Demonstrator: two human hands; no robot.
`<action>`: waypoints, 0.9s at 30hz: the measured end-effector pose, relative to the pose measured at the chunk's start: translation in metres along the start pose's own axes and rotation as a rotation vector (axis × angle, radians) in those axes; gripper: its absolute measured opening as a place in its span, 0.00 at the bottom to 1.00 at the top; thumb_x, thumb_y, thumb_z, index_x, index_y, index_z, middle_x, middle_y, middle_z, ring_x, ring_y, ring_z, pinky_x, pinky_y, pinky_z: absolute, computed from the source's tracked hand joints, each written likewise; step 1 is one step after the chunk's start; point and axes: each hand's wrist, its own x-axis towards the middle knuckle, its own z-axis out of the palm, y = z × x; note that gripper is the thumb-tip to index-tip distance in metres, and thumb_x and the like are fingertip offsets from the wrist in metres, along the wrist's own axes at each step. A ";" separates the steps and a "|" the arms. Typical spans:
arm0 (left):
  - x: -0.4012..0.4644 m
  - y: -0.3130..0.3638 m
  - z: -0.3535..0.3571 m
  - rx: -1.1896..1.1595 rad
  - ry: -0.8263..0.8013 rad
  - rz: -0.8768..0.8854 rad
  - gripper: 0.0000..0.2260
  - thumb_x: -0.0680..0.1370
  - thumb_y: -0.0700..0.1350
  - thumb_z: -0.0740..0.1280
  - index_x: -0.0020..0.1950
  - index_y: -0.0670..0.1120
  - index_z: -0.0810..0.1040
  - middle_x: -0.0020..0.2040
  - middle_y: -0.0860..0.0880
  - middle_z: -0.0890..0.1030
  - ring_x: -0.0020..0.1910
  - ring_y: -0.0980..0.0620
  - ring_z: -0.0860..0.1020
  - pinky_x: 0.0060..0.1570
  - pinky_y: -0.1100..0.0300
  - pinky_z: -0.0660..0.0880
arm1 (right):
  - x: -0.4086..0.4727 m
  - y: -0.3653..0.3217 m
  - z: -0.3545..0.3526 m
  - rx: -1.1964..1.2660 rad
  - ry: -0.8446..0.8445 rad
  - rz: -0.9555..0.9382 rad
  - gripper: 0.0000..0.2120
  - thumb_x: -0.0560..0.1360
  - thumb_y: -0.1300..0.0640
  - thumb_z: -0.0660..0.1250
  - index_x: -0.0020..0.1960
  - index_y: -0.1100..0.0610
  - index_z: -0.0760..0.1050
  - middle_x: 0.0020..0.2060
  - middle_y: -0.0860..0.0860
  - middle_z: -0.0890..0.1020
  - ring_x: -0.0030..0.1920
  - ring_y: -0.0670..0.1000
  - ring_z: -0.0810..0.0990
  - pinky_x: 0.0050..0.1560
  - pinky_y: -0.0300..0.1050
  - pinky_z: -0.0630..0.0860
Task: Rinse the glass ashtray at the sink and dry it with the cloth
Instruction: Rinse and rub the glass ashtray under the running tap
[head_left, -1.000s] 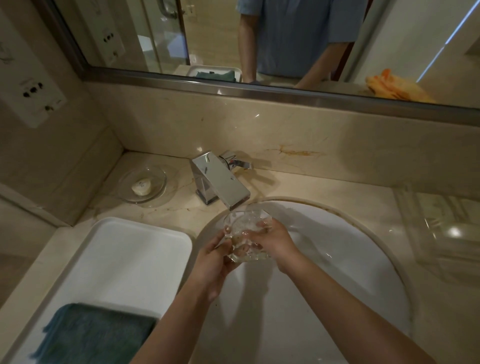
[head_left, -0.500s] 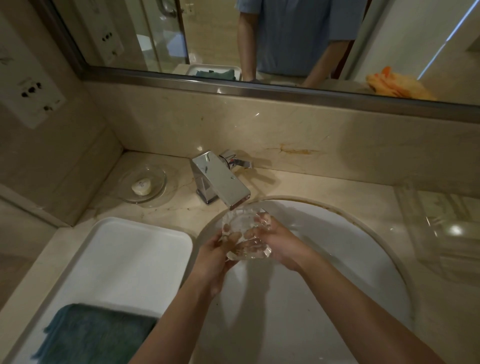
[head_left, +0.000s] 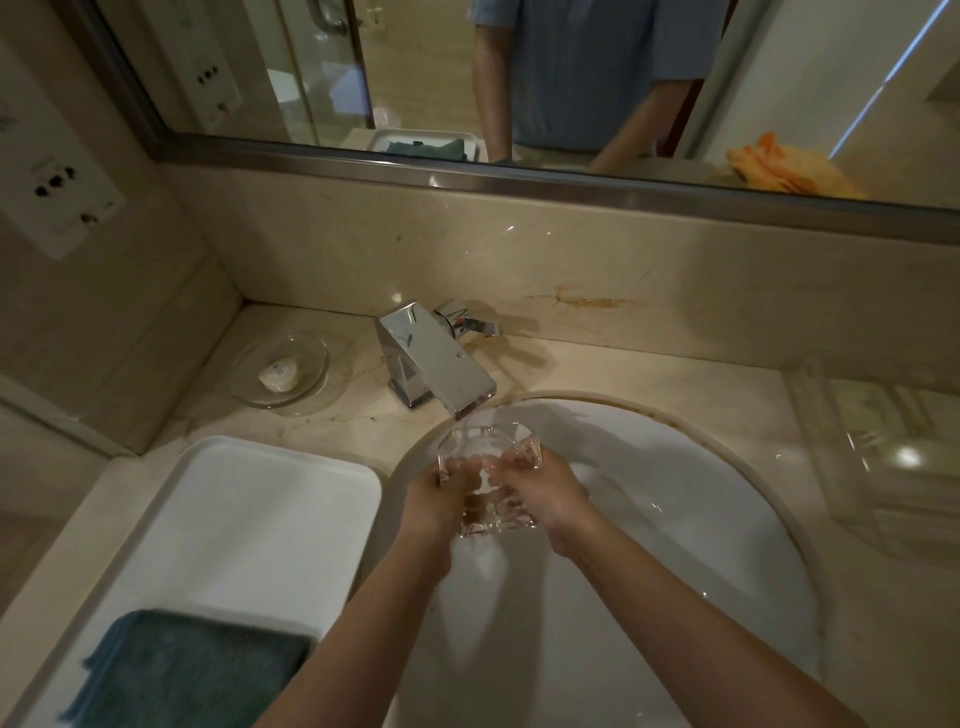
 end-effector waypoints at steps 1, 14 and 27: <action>0.000 0.001 0.002 0.030 0.034 0.002 0.09 0.77 0.46 0.65 0.41 0.42 0.79 0.29 0.50 0.80 0.23 0.56 0.77 0.23 0.66 0.72 | 0.000 -0.001 0.001 -0.008 0.023 0.007 0.06 0.72 0.53 0.71 0.43 0.54 0.76 0.31 0.51 0.81 0.22 0.42 0.77 0.22 0.34 0.72; 0.003 0.004 -0.001 -0.179 -0.075 0.025 0.12 0.80 0.44 0.60 0.42 0.44 0.80 0.33 0.48 0.81 0.29 0.54 0.78 0.29 0.65 0.75 | 0.000 -0.013 0.003 0.033 -0.089 -0.062 0.11 0.80 0.61 0.56 0.62 0.55 0.68 0.47 0.50 0.80 0.35 0.48 0.80 0.41 0.43 0.80; 0.004 0.000 -0.006 -0.486 -0.367 -0.099 0.22 0.73 0.29 0.55 0.49 0.48 0.85 0.53 0.49 0.84 0.51 0.54 0.81 0.56 0.55 0.72 | 0.003 -0.011 -0.001 0.159 0.051 -0.090 0.10 0.75 0.63 0.66 0.56 0.61 0.76 0.39 0.48 0.82 0.32 0.45 0.83 0.31 0.34 0.78</action>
